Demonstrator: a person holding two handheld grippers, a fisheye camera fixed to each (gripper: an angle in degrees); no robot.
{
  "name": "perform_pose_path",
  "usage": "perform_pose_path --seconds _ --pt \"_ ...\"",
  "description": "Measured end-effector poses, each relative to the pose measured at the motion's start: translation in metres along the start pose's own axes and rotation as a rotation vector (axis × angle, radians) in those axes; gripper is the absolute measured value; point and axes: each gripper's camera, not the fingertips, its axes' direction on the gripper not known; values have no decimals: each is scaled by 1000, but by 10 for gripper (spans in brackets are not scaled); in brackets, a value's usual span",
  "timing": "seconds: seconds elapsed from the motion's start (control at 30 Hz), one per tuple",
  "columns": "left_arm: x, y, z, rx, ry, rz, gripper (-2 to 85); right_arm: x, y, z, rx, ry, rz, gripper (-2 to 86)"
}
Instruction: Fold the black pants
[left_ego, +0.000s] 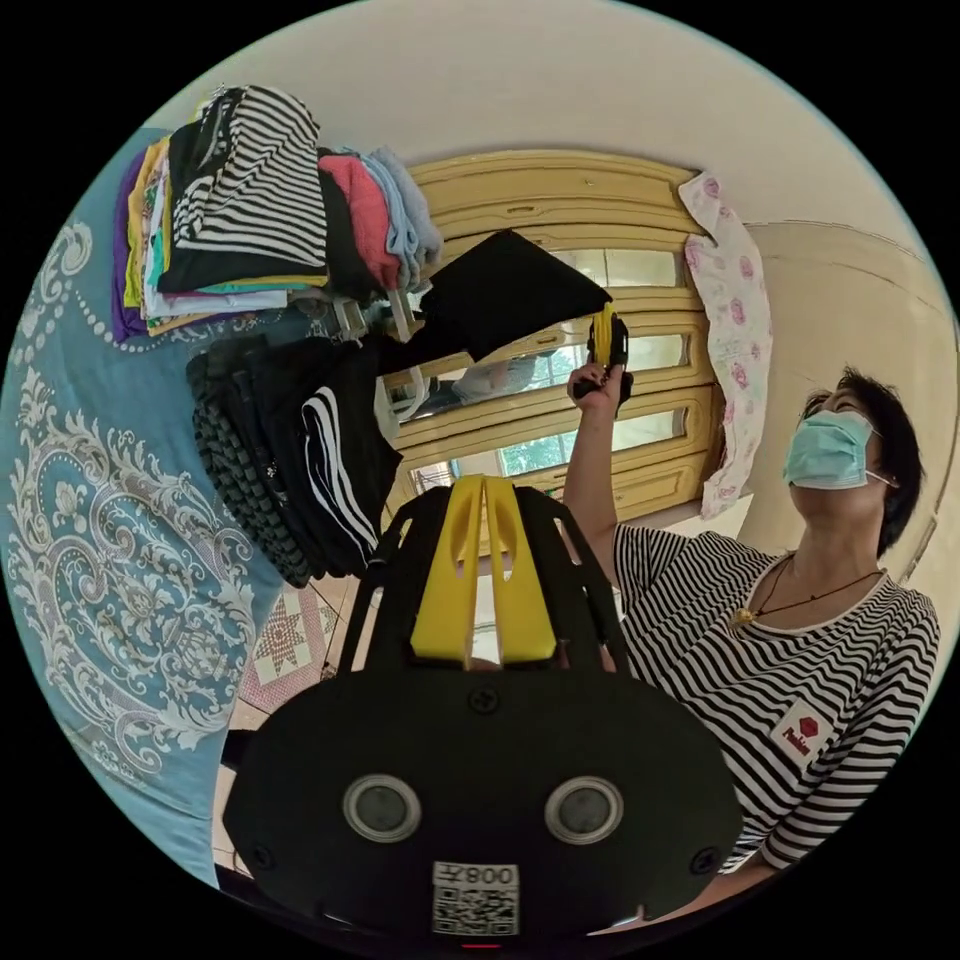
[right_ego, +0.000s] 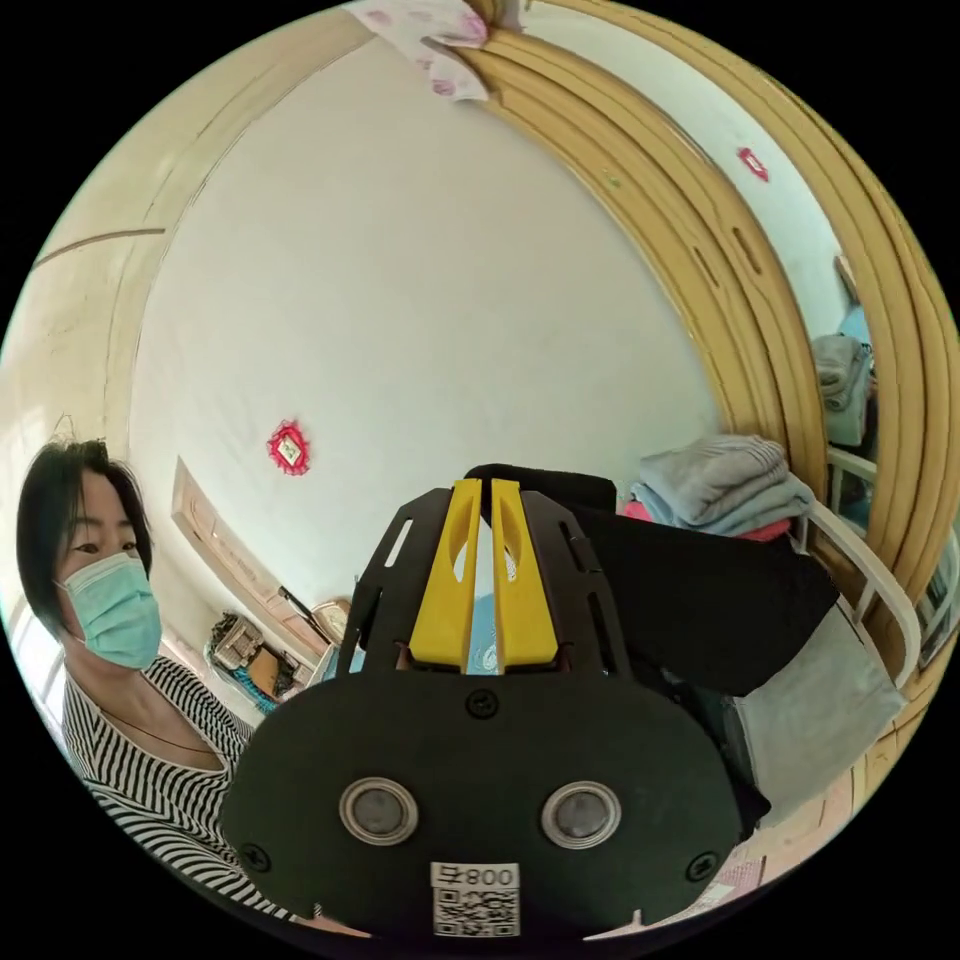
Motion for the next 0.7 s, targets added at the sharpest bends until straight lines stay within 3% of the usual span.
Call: perform_pose_path --seconds 0.37,0.6,0.7 --pt "187 97 -165 225 -136 174 72 -203 75 90 -29 -230 -142 14" --pt "321 190 -255 147 -631 298 123 -290 149 166 -115 -416 -118 14" --pt "369 233 -282 119 -874 306 95 -321 193 210 -177 -534 -96 14"
